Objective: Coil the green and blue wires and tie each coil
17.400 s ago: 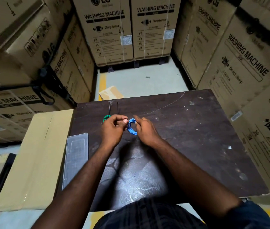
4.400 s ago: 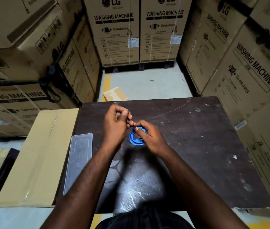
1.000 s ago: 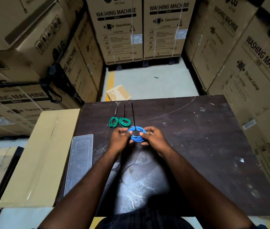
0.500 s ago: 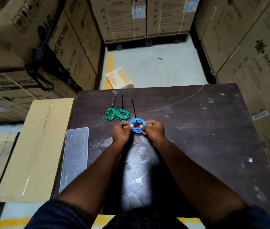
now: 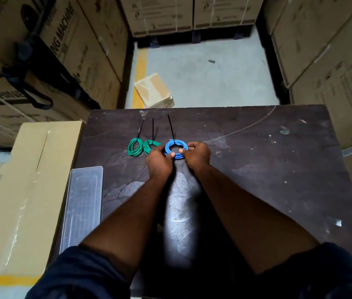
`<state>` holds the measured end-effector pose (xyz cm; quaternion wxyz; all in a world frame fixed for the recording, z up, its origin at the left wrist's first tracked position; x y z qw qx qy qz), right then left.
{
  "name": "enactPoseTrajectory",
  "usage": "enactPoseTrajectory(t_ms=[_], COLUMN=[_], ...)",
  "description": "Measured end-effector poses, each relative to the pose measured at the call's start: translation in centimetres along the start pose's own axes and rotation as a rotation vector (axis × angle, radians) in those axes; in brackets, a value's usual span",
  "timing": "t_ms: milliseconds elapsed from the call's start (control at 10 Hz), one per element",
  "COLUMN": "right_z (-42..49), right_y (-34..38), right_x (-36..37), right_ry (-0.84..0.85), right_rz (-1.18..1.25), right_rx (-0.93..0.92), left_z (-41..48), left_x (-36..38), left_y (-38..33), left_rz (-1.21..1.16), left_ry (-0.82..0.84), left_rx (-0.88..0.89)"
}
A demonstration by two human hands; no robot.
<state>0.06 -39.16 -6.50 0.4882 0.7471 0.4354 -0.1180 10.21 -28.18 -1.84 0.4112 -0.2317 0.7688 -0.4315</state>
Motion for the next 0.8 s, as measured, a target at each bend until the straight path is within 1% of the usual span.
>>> enactPoseTrajectory(t_ms=[300, 400, 600, 700, 800], right_z=[0.6, 0.5, -0.4, -1.5, -2.8], right_y=[1.4, 1.7, 1.9, 1.9, 1.5], right_x=[-0.3, -0.1, -0.8, -1.9, -2.8], right_ry=[-0.051, -0.051, -0.037, -0.027, -0.032], right_rz=[-0.064, -0.084, -0.127, -0.159, -0.163], right_rx=[-0.074, -0.096, -0.111, -0.115, -0.138], left_z=[0.7, 0.1, -1.3, -2.0, -2.9], left_x=[0.7, 0.7, -0.1, -0.6, -1.2], left_y=[1.4, 1.5, 1.3, 0.9, 0.5], left_rz=[-0.015, -0.052, -0.1, -0.095, -0.07], left_ry=[-0.085, -0.086, -0.048, 0.003, 0.044], left_rx=[-0.036, -0.027, -0.02, -0.065, -0.068])
Point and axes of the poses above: each hand's wrist, its own z-axis towards the middle knuckle, its own x-axis out of the palm, y = z × x, the point moved 6 cm from there along z, towards the middle knuckle, and after that the axes turned 15 degrees about -z, right-handed, at the moved point
